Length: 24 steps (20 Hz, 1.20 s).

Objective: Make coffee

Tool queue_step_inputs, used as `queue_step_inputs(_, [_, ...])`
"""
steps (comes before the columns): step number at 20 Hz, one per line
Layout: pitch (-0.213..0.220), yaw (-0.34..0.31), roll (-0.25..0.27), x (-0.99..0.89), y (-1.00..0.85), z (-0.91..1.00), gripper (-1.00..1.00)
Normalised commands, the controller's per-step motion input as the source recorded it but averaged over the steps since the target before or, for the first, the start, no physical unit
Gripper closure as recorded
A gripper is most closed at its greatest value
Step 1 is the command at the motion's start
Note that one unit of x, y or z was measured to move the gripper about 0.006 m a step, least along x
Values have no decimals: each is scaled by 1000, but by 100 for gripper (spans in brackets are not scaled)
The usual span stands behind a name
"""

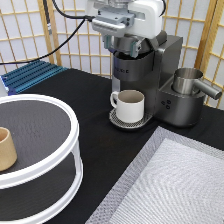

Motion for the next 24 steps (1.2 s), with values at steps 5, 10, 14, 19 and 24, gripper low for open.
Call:
queue_step_inputs(5, [-24, -59, 36, -712, 165, 837, -100])
queue_step_inputs(10, [-67, -66, -10, -412, 818, 429, -100])
queue_step_inputs(14, [-19, -72, -95, 99, 986, 404, -100])
queue_step_inputs(19, [0, -66, -132, 615, 690, 457, -100])
queue_step_inputs(24, [0, -85, -84, 563, 204, 111, -100])
